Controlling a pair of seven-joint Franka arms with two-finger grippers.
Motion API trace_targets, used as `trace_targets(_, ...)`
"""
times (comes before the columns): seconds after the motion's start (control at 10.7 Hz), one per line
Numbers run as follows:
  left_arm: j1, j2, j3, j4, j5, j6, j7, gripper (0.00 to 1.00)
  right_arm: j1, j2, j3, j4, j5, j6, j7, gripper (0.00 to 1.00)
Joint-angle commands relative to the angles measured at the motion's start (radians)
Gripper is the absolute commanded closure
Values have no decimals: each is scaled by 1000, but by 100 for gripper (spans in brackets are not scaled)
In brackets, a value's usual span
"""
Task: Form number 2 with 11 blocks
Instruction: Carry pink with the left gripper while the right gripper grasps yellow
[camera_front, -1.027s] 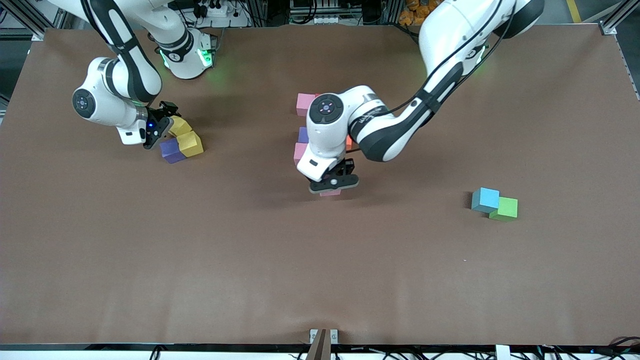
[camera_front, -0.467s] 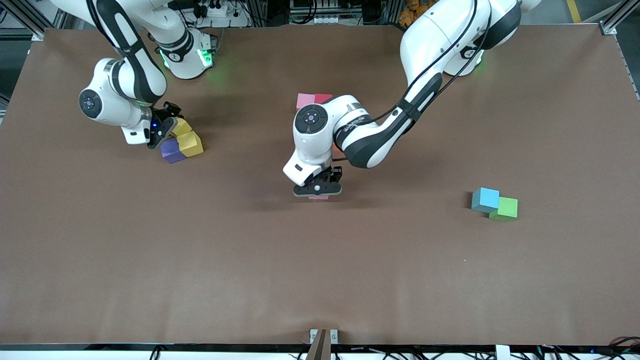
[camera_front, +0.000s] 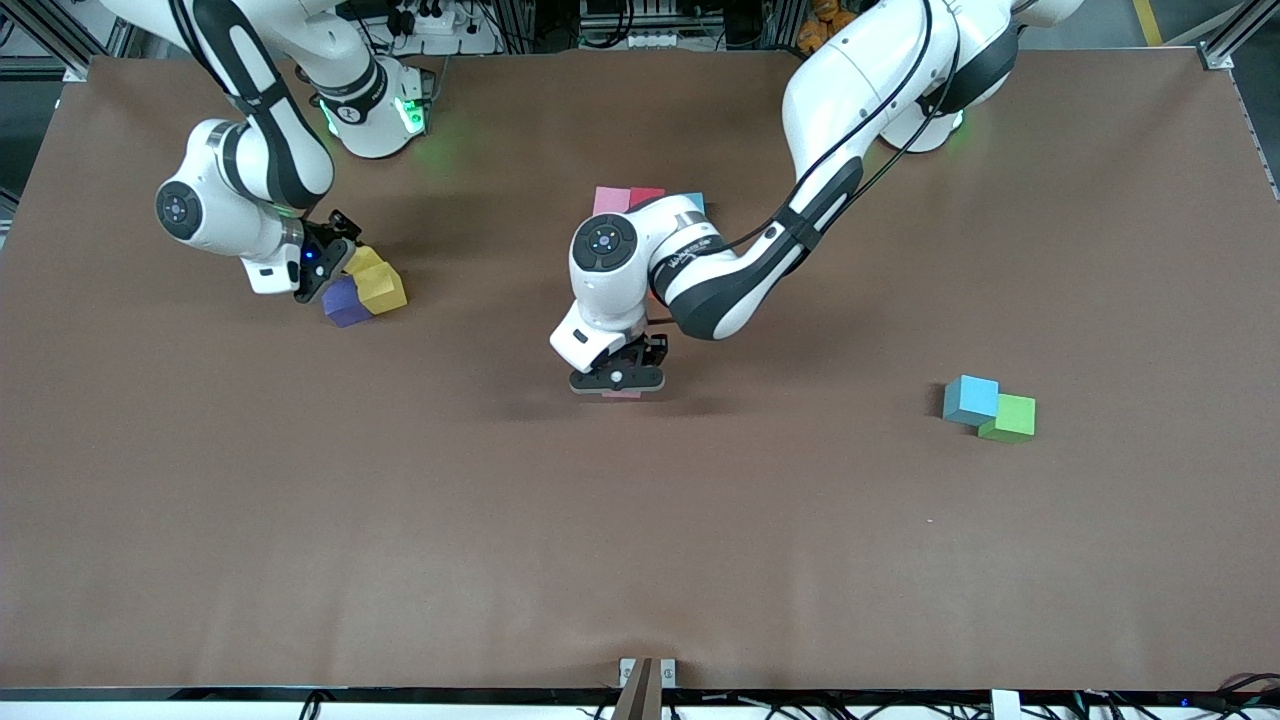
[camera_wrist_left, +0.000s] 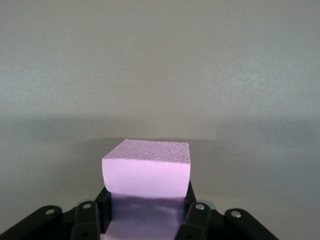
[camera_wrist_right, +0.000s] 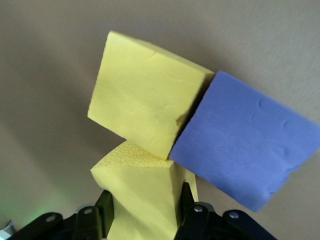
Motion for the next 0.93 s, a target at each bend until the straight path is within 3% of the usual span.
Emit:
trace_targets(0.0,-43,47,21,91,-27,-30,30,99,2,-6,-6,83,20,-99,-20,78)
trace_targets(0.37,-57,66,30,95,-32,-27,30,99,-4,-5,-6,247,12,-244,25,79)
trace_targets(0.65,-66,67,32,101,-58,-25,32,99,-6,8,-6,346,9,-249,96,79)
trace_targets(0.84,-82,75,33,101,-62,-25,30,99,-6,73,-4,472,9,-313,157,79)
